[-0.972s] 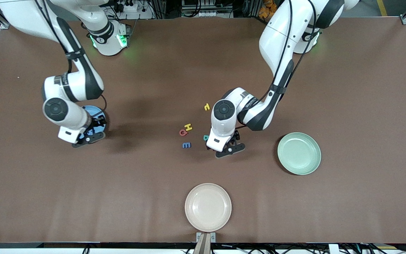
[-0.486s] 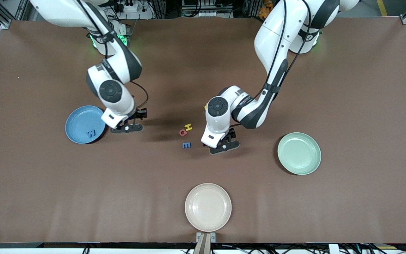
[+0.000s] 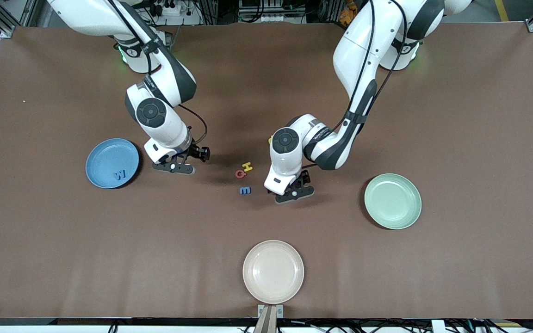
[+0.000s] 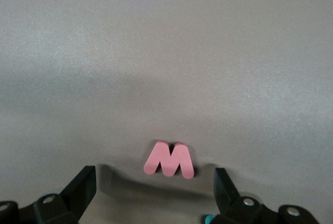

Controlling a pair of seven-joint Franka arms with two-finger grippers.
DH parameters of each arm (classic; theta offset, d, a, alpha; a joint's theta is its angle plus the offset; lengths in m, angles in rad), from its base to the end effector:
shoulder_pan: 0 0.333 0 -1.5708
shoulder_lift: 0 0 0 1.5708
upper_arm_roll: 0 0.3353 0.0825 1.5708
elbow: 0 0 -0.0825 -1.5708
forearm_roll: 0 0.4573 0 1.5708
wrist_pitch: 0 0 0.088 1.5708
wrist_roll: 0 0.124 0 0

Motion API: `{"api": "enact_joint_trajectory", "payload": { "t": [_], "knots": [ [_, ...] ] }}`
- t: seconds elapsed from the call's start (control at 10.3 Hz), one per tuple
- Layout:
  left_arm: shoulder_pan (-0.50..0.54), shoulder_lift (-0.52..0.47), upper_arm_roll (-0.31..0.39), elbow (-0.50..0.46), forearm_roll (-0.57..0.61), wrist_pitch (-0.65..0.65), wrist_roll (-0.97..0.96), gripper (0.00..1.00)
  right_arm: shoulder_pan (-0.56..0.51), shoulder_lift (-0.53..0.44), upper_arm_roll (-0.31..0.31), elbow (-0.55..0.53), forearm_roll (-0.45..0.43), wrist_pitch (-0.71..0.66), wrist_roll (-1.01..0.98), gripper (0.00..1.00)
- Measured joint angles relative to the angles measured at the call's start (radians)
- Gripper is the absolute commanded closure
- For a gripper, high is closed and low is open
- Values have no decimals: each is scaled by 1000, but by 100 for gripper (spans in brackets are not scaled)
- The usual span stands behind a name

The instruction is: Sort uppercase to blue plate, lowercase to green plate

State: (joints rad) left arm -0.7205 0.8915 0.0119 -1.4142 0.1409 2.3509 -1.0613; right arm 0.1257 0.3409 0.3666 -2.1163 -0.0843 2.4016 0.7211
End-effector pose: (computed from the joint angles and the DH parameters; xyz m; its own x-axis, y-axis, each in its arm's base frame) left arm 0.6096 -0.5196 0.1144 0.9622 0.2455 0.1180 0.2496 -0.9681 -0.0211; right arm 0.5516 0.2979 0.2045 0.9814 -0.1806 -0.0645 -0.1828 -0.9827 -0.0302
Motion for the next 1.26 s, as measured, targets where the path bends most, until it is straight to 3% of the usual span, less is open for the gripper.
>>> {"api": "enact_joint_trajectory", "payload": {
  "t": [0.19,0.29,0.97,1.26],
  "knots": [
    [0,0,5,1,0,1,-3,83,3,31,1,0,2,47,44,35],
    [0,0,8,2,0,1,-20,100,9,47,2,2,2,63,72,35],
    [-5,0,9,15,0,5,-63,100,170,230,5,181,-11,105,384,35],
    [18,-14,24,21,0,-19,-65,100,185,275,-9,246,-20,130,414,35]
  ]
}}
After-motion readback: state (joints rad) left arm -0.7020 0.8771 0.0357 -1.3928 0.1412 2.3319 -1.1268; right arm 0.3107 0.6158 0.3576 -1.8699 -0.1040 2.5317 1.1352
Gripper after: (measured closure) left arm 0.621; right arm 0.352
